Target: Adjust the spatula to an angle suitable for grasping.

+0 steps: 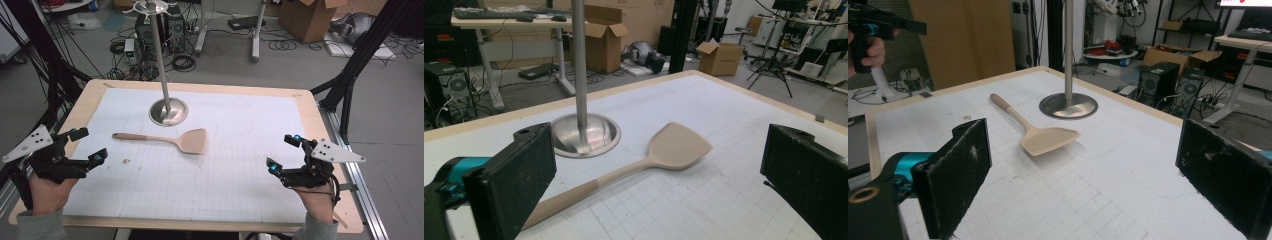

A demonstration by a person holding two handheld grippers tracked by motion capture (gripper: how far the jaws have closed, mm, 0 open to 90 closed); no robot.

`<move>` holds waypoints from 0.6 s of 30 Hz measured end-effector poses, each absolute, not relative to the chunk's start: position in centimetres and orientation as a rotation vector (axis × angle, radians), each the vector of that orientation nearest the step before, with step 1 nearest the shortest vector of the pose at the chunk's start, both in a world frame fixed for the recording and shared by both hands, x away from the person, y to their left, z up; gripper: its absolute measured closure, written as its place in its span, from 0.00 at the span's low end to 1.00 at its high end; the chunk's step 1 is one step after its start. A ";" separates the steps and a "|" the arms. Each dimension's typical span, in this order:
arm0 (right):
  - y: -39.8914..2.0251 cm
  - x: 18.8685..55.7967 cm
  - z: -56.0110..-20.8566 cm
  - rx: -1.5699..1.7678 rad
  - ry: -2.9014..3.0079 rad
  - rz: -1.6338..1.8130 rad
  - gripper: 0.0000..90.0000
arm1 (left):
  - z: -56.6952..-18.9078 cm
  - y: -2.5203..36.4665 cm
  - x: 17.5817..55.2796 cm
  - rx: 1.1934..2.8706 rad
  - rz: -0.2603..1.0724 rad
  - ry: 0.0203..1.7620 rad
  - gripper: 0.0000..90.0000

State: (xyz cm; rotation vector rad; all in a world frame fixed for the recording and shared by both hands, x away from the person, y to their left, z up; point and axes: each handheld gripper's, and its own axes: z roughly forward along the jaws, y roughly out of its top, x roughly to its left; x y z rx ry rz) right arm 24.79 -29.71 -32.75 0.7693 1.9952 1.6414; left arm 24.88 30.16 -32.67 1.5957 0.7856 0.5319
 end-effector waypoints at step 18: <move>-30.0 24.6 -33.1 0.797 2.000 1.630 0.07 | -33.2 29.4 26.2 1.614 0.526 0.785 0.02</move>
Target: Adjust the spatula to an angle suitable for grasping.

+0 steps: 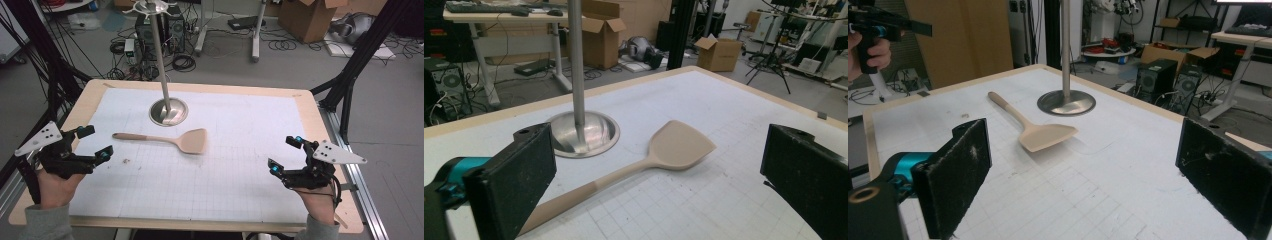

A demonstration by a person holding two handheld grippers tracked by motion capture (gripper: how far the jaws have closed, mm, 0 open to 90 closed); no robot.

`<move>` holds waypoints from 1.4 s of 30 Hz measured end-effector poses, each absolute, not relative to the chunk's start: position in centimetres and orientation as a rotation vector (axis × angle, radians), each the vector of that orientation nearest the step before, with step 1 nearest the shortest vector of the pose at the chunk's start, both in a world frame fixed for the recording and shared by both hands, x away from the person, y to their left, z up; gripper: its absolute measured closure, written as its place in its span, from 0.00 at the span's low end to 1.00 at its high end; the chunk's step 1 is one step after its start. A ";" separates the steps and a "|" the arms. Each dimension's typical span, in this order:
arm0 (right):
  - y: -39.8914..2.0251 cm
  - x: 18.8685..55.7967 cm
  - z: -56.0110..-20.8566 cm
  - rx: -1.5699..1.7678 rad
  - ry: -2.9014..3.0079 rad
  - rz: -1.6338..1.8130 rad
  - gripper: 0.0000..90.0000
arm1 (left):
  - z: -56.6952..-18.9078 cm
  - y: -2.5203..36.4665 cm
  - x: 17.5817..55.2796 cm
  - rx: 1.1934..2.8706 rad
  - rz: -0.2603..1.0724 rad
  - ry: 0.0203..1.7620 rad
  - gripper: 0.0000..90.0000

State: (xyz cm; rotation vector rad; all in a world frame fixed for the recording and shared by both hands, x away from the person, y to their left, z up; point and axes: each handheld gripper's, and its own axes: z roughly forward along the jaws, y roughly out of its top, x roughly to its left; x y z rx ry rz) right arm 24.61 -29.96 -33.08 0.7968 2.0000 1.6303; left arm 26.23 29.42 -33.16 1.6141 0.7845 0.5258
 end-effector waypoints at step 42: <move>-28.6 25.4 -33.5 0.782 2.055 1.607 0.07 | -36.4 27.2 29.1 1.755 0.450 0.800 0.90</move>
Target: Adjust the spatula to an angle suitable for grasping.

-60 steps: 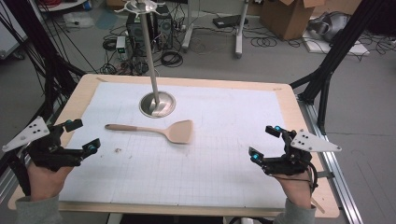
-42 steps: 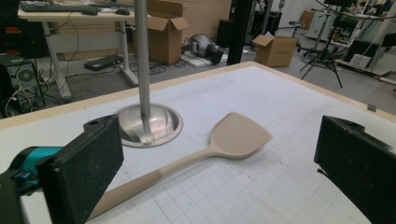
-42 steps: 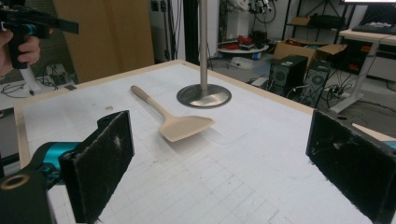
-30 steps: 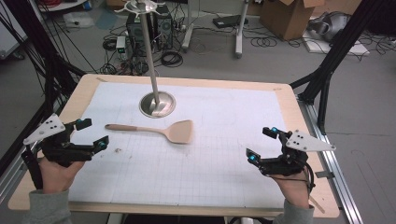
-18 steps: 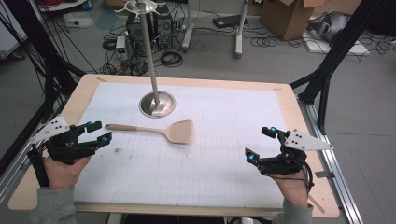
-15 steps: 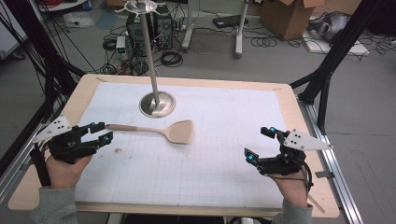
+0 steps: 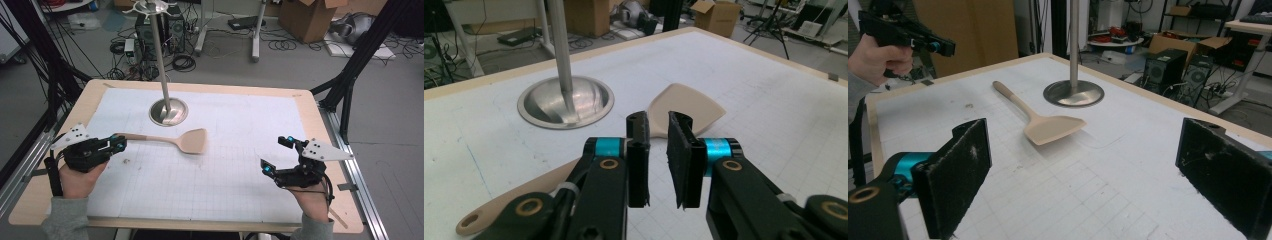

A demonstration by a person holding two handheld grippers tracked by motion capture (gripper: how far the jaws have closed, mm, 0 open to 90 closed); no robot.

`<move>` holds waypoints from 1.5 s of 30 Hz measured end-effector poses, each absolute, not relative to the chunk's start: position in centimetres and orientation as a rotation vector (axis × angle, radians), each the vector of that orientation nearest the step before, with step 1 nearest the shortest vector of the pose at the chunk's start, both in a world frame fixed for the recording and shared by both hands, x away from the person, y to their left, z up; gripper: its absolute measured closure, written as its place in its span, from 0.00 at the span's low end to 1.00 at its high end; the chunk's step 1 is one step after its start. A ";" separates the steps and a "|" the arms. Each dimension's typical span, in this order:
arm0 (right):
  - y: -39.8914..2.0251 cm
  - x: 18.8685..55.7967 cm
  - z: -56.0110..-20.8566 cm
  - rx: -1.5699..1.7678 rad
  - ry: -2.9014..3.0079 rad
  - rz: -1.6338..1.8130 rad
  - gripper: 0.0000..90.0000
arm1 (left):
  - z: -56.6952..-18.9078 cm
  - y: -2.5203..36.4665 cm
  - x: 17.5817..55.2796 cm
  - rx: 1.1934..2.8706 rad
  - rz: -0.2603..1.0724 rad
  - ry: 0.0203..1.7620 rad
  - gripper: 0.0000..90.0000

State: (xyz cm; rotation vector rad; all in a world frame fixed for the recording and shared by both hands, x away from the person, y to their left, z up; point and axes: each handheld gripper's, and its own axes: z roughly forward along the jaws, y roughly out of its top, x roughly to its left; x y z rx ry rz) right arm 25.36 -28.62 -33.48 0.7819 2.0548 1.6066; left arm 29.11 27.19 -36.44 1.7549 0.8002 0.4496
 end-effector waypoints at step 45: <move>-28.0 25.9 -33.7 0.773 2.086 1.614 0.07 | -37.9 21.7 35.2 1.851 0.446 0.901 1.00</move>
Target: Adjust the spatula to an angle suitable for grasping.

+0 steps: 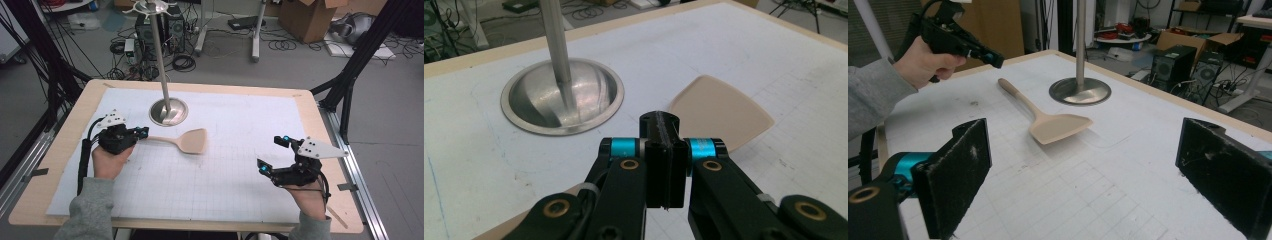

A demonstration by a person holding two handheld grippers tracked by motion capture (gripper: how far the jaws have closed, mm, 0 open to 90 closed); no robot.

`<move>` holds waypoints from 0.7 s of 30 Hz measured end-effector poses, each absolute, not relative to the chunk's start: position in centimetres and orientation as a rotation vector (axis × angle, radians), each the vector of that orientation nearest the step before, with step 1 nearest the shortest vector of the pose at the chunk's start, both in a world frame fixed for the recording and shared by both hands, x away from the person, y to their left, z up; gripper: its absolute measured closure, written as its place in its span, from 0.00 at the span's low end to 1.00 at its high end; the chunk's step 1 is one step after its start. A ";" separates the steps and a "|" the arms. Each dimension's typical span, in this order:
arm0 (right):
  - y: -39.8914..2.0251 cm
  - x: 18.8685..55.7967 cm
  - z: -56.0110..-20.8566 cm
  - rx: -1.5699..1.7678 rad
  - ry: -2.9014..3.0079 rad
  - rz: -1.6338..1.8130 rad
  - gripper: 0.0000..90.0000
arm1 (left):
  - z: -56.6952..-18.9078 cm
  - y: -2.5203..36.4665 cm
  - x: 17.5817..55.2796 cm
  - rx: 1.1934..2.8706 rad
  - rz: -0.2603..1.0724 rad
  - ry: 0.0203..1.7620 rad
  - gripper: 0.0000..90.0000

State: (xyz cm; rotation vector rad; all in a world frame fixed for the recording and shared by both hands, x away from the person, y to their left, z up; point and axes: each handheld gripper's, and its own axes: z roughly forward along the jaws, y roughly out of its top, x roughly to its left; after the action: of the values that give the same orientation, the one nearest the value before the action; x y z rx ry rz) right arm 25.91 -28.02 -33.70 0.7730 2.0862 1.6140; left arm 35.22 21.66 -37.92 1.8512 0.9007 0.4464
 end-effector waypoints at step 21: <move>-28.1 25.8 -33.6 0.777 2.080 1.623 0.07 | -40.0 18.9 38.0 1.933 0.418 0.923 1.00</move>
State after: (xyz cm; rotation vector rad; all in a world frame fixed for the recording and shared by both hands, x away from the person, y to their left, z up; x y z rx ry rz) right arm 25.81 -28.14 -33.64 0.7767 2.0805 1.6230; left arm 37.98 18.85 -40.01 1.9332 0.9235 0.4177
